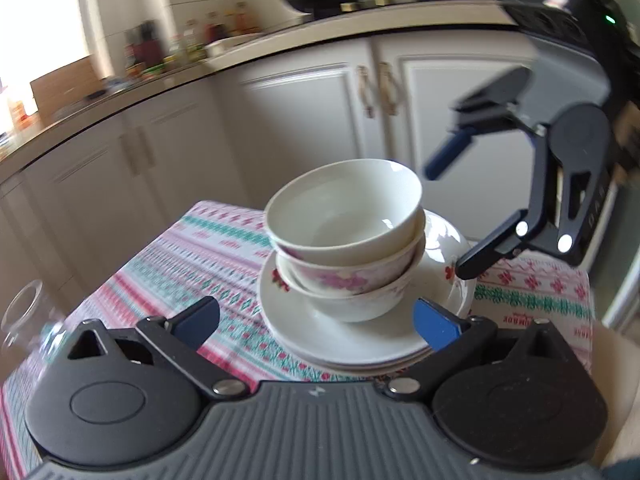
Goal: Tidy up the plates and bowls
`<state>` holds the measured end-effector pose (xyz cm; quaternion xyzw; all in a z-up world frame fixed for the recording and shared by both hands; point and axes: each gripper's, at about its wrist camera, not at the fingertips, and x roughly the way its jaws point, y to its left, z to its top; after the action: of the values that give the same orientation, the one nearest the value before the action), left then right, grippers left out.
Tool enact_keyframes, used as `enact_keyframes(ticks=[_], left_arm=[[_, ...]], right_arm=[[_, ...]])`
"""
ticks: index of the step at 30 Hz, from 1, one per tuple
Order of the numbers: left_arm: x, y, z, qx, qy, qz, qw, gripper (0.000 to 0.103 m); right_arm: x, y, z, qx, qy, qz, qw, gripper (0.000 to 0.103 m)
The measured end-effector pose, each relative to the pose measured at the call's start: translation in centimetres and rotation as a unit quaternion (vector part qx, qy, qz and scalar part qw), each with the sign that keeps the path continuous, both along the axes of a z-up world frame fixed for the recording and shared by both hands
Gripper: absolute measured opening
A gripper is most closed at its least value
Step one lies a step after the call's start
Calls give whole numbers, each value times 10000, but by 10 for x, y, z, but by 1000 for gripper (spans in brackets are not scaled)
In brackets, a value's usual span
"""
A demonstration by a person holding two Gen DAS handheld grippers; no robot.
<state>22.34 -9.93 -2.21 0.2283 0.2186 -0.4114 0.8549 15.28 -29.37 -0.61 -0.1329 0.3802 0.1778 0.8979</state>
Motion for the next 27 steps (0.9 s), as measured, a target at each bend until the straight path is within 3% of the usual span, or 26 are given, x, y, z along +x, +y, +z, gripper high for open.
enact_keyframes(ticks=[3,8,16,27], left_arm=[[-17,8,8,-139,129,745,9970,102],[-45,23,21,-510,305,1692,9838,102],[-85,40,40,-663,472,2573,9629,102],[-113,50,54,-881,397,2811,9548,102]], right_arm=[[-14,6,1,123,74,-889,9959,103],[-40,21,-1,207,66,-2137,9767,103],[-93,50,17,328,-379,-2808,9584,103],[-122,65,36,557,-764,-3102,9460,103]])
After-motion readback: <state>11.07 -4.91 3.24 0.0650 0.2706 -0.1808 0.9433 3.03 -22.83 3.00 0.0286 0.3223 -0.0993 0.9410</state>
